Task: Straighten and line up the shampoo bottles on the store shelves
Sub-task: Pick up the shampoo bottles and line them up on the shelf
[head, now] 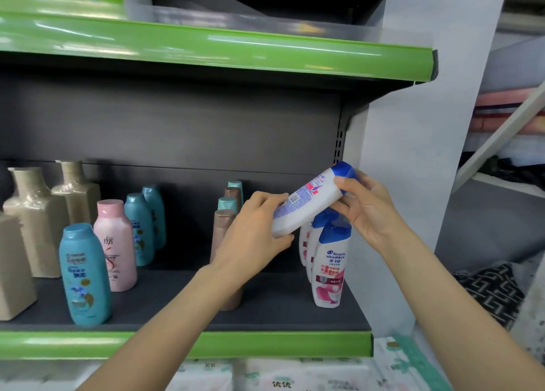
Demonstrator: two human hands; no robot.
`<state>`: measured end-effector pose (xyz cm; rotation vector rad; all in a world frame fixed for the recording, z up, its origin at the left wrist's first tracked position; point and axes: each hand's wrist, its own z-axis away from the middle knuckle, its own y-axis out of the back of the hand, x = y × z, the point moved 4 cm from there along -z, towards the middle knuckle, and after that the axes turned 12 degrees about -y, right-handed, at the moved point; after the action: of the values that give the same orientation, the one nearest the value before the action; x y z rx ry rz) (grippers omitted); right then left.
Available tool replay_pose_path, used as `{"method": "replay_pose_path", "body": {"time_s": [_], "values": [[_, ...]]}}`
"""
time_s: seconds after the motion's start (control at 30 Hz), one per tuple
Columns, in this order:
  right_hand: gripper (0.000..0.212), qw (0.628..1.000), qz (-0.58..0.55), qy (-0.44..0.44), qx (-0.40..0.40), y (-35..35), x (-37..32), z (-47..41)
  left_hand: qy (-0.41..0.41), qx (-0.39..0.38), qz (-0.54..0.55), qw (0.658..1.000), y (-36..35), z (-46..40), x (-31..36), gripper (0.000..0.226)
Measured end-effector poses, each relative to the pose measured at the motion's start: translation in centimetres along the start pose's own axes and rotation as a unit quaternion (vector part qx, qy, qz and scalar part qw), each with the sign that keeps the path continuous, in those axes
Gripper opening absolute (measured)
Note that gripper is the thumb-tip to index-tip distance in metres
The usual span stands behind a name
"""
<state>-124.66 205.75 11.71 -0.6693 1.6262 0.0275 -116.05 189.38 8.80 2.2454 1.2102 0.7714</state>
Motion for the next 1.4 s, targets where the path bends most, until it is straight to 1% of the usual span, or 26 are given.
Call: {"method": "replay_pose_path", "body": {"time_s": [0.03,0.1,0.2,0.27,0.37,0.47,0.57,0.67,0.8,0.93,1.0,1.03,1.1,1.17,1.2,1.3,1.4], "values": [[0.020,0.999,0.026,0.008,0.024,0.1,-0.3,-0.2,-0.005,-0.006,-0.015,1.000,-0.3,-0.5,0.4,0.065],[0.024,0.996,0.069,0.029,0.049,-0.1,-0.8,-0.4,-0.006,-0.012,-0.037,0.999,-0.8,-1.6,1.2,0.061],[0.037,0.991,0.112,0.045,0.055,-0.5,-1.3,-1.0,0.004,0.016,-0.040,0.999,-1.2,-3.6,2.1,0.050],[0.039,0.989,0.127,0.043,0.056,-0.6,-1.3,-1.9,0.011,0.035,-0.045,0.998,-1.6,-5.0,2.3,0.044],[0.039,0.983,0.166,0.038,0.066,-0.2,-1.2,-3.8,0.040,0.033,-0.042,0.998,-2.7,-6.7,1.5,0.041],[0.039,0.980,0.195,0.017,0.039,0.4,-1.0,-6.1,0.079,0.043,0.000,0.996,-3.9,-7.9,-0.4,0.037],[0.042,0.965,0.261,0.008,-0.003,0.7,-1.0,-8.2,0.120,0.047,0.048,0.991,-5.3,-8.8,-2.5,0.041],[0.037,0.945,0.327,0.015,-0.031,0.4,-0.9,-10.2,0.156,0.045,0.042,0.986,-6.4,-10.0,-4.6,0.044],[0.032,0.942,0.333,0.035,-0.030,0.6,-0.7,-12.7,0.136,0.087,0.046,0.986,-7.5,-11.1,-6.6,0.040],[0.026,0.956,0.288,0.051,0.027,2.0,-0.2,-14.8,0.134,0.174,0.077,0.973,-8.0,-11.6,-7.5,0.040],[0.026,0.950,0.296,0.066,0.070,3.0,0.0,-15.8,0.123,0.190,0.077,0.971,-8.4,-11.4,-7.6,0.033],[0.027,0.943,0.311,0.076,0.092,3.5,0.1,-16.1,0.113,0.181,0.086,0.973,-8.8,-11.3,-7.7,0.028],[0.030,0.922,0.354,0.092,0.125,4.4,0.3,-16.6,0.092,0.120,0.108,0.983,-9.9,-11.1,-7.8,0.023],[0.032,0.906,0.388,0.102,0.134,5.0,0.6,-16.8,0.075,0.045,0.113,0.990,-11.1,-10.9,-7.9,0.025],[0.033,0.901,0.401,0.101,0.133,5.2,0.7,-16.9,0.071,0.021,0.114,0.991,-11.5,-10.8,-8.0,0.027],[0.034,0.890,0.430,0.078,0.131,5.5,1.6,-17.2,0.079,-0.014,0.136,0.987,-12.3,-10.7,-8.1,0.028],[0.030,0.882,0.449,0.050,0.133,5.8,2.5,-17.7,0.082,-0.037,0.141,0.986,-12.7,-10.6,-8.1,0.029]]}}
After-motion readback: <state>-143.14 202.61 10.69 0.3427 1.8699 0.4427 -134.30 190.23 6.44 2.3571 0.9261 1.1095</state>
